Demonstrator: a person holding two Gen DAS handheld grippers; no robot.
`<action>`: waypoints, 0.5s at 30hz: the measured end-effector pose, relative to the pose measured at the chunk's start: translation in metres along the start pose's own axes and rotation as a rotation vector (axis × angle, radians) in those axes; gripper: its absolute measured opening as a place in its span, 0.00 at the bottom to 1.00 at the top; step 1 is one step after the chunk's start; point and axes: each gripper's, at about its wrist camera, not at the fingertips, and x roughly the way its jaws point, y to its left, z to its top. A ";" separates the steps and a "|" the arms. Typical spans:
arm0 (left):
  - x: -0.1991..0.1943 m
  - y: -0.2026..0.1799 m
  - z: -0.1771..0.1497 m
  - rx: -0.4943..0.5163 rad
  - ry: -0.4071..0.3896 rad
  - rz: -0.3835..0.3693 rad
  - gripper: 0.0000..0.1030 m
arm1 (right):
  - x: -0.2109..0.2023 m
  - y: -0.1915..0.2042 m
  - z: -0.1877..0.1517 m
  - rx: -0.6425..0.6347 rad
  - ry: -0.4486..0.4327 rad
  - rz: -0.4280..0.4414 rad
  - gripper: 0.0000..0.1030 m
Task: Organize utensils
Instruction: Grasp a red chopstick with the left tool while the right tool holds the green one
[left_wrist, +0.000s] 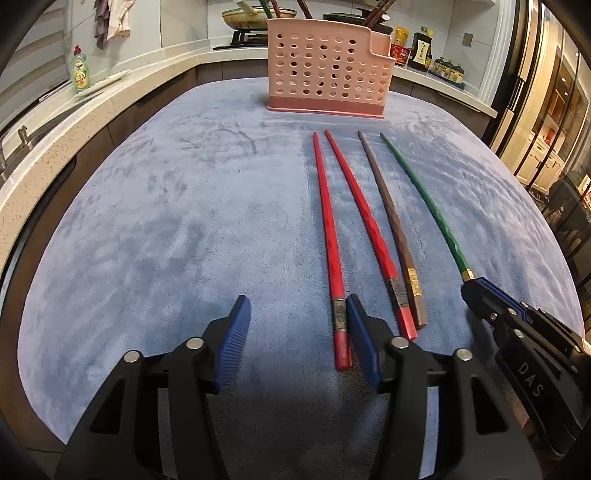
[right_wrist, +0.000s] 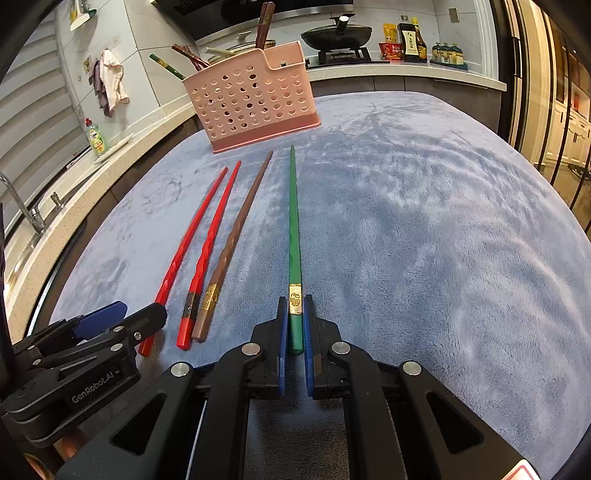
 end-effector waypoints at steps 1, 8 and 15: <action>0.000 0.000 0.000 0.003 0.000 0.004 0.40 | 0.000 0.000 0.000 0.001 0.000 0.001 0.06; -0.001 0.007 0.004 -0.005 0.018 -0.019 0.10 | -0.002 -0.001 -0.001 0.005 -0.002 0.003 0.06; -0.012 0.013 0.008 -0.026 0.012 -0.051 0.07 | -0.011 -0.004 0.001 0.018 -0.012 0.005 0.06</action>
